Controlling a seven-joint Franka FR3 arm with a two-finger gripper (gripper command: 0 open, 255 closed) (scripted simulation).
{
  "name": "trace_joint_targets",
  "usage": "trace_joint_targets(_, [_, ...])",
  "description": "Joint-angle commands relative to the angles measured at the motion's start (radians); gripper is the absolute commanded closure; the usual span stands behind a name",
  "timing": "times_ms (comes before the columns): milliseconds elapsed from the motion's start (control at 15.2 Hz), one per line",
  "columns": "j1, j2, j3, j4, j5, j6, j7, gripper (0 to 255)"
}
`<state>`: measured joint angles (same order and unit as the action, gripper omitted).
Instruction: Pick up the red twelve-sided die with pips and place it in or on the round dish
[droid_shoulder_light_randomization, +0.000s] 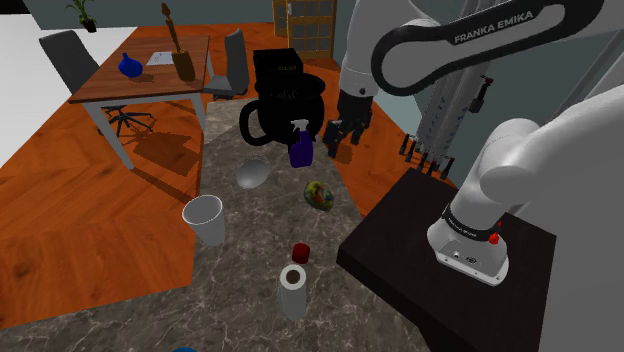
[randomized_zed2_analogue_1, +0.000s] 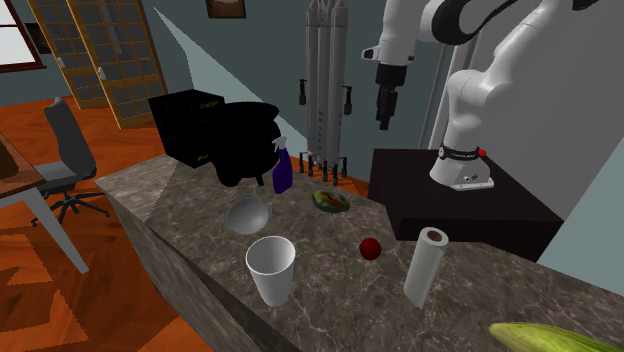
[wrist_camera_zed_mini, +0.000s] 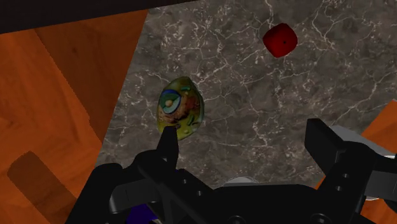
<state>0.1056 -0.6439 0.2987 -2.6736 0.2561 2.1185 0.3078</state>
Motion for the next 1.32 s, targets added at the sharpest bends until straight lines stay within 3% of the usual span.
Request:
trace_joint_targets(0, [0.005,0.063,0.034,-0.016,0.009,0.078,0.017,0])
trace_joint_targets(396, [0.007,0.277,0.145,-0.033,0.006,0.298,0.093,0])
trace_joint_targets(660, [-0.019,0.452,0.223,-0.017,-0.062,0.444,0.182,0])
trace_joint_targets(858, [-0.049,0.6,0.271,0.009,-0.188,0.544,0.298,0])
trace_joint_targets(990, [-0.055,0.705,0.276,0.036,-0.322,0.599,0.411,0])
trace_joint_targets(1122, [-0.024,0.81,0.24,0.071,-0.471,0.641,0.534,0])
trace_joint_targets(1254, [0.039,0.906,0.175,0.114,-0.596,0.672,0.639,0])
